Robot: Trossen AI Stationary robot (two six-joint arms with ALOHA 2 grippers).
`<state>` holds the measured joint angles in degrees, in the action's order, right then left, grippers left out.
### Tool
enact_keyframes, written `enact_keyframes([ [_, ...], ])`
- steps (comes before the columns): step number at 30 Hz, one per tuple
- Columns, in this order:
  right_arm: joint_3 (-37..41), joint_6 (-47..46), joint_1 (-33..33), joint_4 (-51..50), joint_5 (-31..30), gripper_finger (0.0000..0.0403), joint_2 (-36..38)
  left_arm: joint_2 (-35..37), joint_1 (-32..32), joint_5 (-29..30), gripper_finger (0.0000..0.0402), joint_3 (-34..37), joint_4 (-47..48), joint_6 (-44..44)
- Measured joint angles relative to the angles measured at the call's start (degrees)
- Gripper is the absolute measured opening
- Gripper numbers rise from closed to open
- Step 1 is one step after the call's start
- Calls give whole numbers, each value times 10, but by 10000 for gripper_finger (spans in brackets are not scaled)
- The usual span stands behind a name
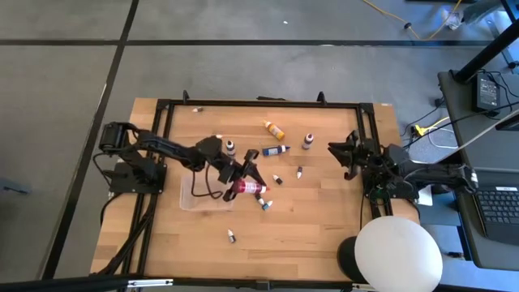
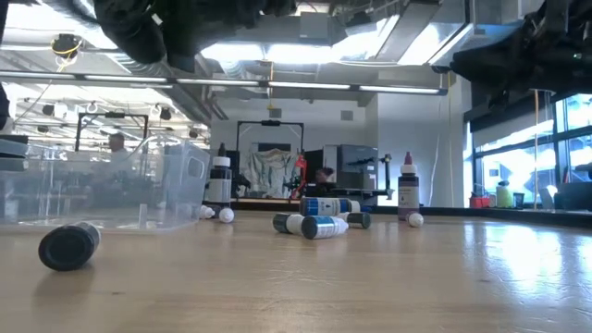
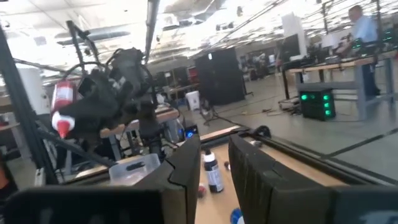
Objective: Pick & Place food coloring
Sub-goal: Put the large red food coloring bottle into the transparent bin
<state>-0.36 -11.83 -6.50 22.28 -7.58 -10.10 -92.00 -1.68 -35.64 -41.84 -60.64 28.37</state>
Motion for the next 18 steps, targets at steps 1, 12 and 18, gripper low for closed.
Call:
enact_keyframes([
  [1,0,-1,0,16,11,88,-19,-6,3,-1,155,0,-14,4],
  [12,0,-73,19,240,67,88,-236,-15,9,6,155,-1,-43,5],
  [18,-12,-63,42,336,71,88,-331,-15,9,6,164,-1,-42,9],
])
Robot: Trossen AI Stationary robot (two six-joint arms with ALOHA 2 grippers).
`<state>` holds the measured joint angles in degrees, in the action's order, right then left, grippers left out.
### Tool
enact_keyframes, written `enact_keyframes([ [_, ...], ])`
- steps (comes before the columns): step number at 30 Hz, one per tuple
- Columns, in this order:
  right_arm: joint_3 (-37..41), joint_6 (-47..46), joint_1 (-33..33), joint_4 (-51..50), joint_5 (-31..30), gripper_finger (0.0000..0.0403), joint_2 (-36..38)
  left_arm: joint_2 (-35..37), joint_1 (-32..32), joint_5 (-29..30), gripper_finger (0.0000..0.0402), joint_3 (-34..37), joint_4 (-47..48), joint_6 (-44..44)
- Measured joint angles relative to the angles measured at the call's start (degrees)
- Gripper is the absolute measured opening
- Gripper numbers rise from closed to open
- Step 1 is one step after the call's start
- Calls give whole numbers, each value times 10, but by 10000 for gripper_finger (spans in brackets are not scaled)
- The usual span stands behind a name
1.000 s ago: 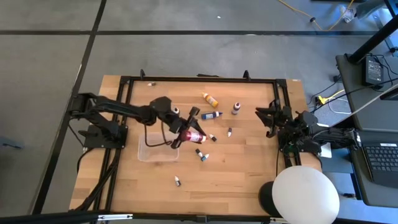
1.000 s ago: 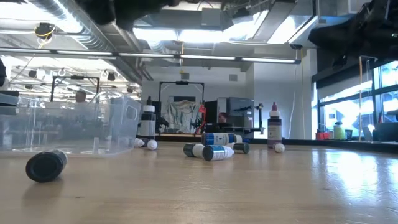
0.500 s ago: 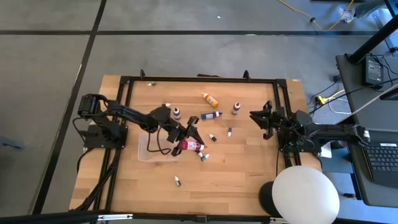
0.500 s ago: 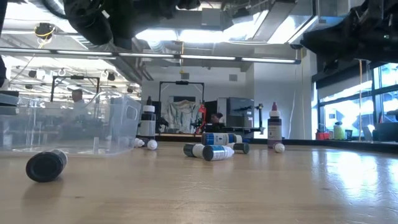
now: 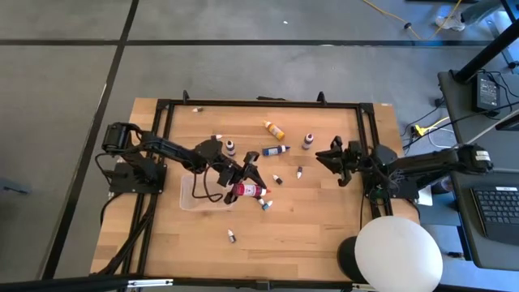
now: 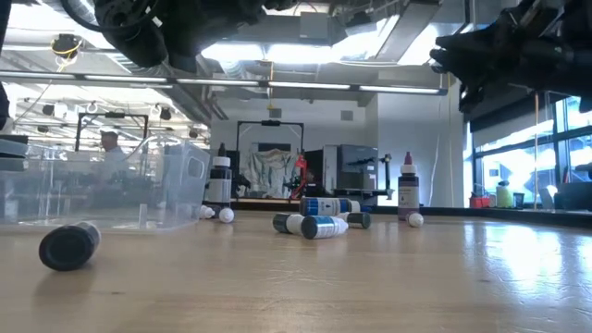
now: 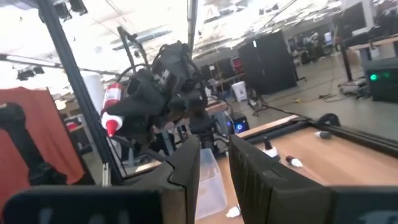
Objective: Pick & Place food coloring
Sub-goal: Put the large red food coloring bottle into the transparent bin
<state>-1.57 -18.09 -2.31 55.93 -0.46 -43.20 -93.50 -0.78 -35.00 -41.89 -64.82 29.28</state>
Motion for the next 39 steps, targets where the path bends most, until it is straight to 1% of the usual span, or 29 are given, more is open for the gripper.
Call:
enact_keyframes([
  [7,-79,48,33,4,3,90,-102,0,0,0,157,0,0,0],
  [9,-103,49,40,2,3,100,-135,0,0,0,157,0,0,0],
  [13,-147,38,45,-34,3,127,-189,0,0,0,163,0,0,0],
  [16,-174,55,45,-37,-1,137,-220,0,2,0,163,0,1,0],
  [18,-188,67,45,-38,-11,138,-237,0,3,0,161,0,3,0],
  [22,-208,68,45,-38,-13,139,-266,0,4,0,157,0,3,-1],
  [26,-218,69,45,-39,4,146,-301,0,4,0,159,0,3,0],
  [28,-222,68,45,-39,15,162,-318,0,4,0,162,0,3,0],
  [30,-231,80,45,-42,30,187,-332,0,4,0,164,0,3,0],
  [34,-256,125,47,-28,85,241,-349,0,4,0,163,0,4,0],
  [36,-267,125,55,-29,111,260,-353,0,3,0,161,0,5,0],
  [39,-285,126,69,-29,116,279,-365,0,3,1,159,0,4,1],
])
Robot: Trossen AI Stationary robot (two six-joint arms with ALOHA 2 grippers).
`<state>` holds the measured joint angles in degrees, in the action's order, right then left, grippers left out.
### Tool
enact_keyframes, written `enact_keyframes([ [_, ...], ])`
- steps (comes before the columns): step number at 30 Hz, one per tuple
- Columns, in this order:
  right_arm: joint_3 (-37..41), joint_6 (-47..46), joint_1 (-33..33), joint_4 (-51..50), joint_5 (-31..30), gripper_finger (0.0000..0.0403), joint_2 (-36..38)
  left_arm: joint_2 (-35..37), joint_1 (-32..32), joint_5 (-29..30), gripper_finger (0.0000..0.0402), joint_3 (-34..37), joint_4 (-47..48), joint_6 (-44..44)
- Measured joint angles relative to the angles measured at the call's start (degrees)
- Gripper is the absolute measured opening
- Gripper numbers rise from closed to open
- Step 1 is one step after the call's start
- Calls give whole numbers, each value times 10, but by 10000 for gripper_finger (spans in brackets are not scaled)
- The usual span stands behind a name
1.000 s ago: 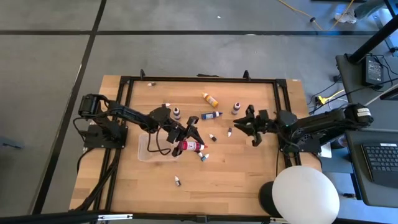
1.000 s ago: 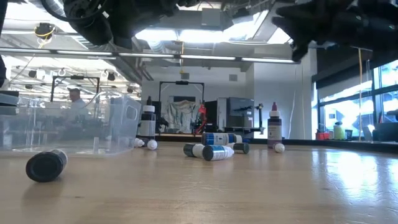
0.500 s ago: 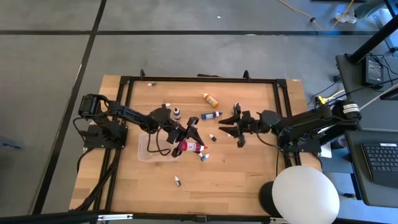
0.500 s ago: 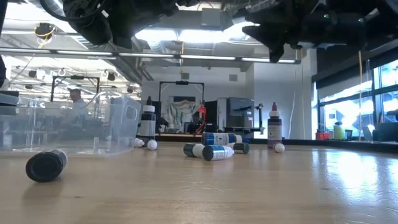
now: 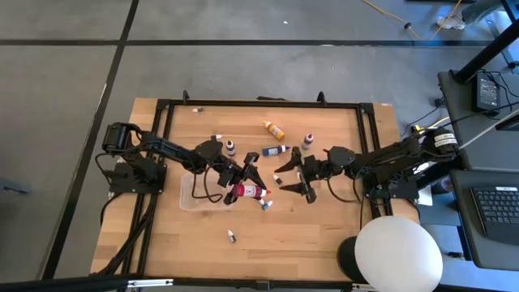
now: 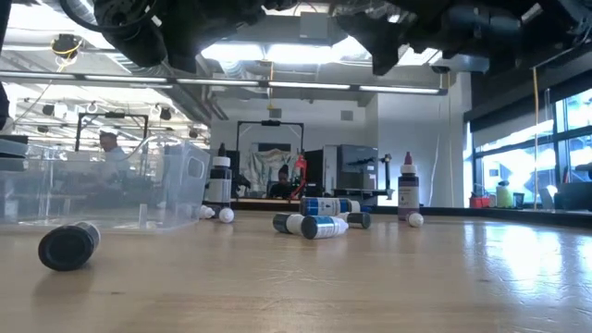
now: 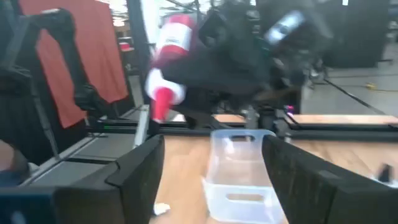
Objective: Pick & Place food coloring
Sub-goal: Put the large red food coloring bottle into the transparent bin
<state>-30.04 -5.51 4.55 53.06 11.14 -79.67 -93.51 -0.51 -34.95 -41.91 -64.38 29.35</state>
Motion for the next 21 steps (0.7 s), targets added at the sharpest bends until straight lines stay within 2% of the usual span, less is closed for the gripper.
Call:
enact_keyframes([
  [9,-38,-5,14,-3,-11,288,-46,0,0,0,164,0,1,14],
  [21,-45,-17,37,1,-9,288,-50,0,0,4,164,0,3,15],
])
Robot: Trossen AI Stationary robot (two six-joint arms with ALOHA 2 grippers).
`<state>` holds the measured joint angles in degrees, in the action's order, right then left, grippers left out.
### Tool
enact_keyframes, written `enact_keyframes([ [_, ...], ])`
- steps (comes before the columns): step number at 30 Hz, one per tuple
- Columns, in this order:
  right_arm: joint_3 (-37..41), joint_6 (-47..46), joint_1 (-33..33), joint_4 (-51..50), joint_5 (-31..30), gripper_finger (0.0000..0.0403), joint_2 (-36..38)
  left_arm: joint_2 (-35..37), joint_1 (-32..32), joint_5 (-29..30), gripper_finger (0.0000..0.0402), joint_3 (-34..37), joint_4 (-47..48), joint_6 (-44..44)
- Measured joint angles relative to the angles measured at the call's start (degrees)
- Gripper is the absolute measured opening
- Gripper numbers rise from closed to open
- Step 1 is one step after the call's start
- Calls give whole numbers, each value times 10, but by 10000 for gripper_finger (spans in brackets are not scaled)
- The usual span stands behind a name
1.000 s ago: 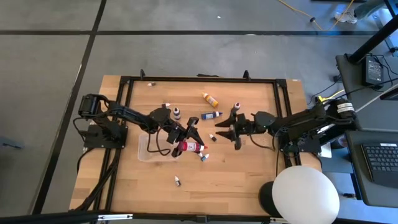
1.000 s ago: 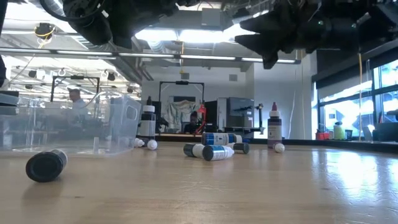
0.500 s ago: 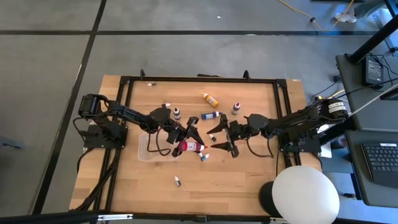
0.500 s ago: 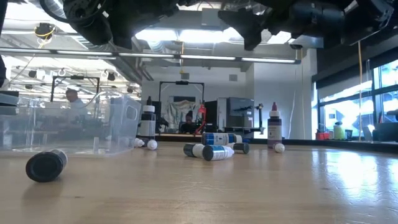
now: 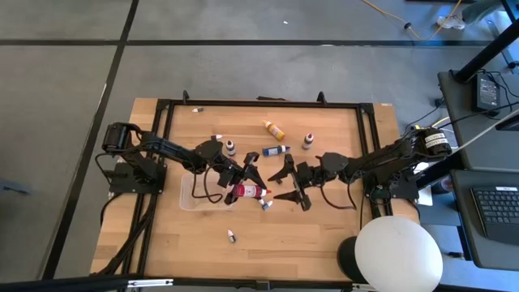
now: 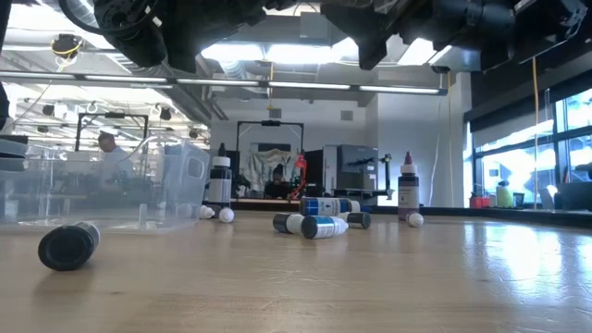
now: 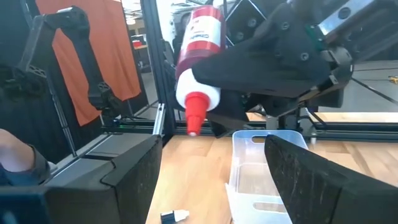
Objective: Pick & Place food coloring
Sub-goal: Put the large red food coloring bottle into the transparent bin
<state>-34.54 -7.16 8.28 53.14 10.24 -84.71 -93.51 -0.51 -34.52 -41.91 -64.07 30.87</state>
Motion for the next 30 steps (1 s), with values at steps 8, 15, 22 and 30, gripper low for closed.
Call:
enact_keyframes([
  [8,0,-1,1,36,-16,288,0,0,0,7,159,0,0,20],
  [15,-8,-4,1,47,-16,288,-15,0,0,33,165,0,1,40],
  [22,-59,-1,0,40,3,288,-59,0,1,25,160,0,0,40],
  [30,-79,-3,0,37,4,288,-76,0,1,29,164,-1,2,37],
])
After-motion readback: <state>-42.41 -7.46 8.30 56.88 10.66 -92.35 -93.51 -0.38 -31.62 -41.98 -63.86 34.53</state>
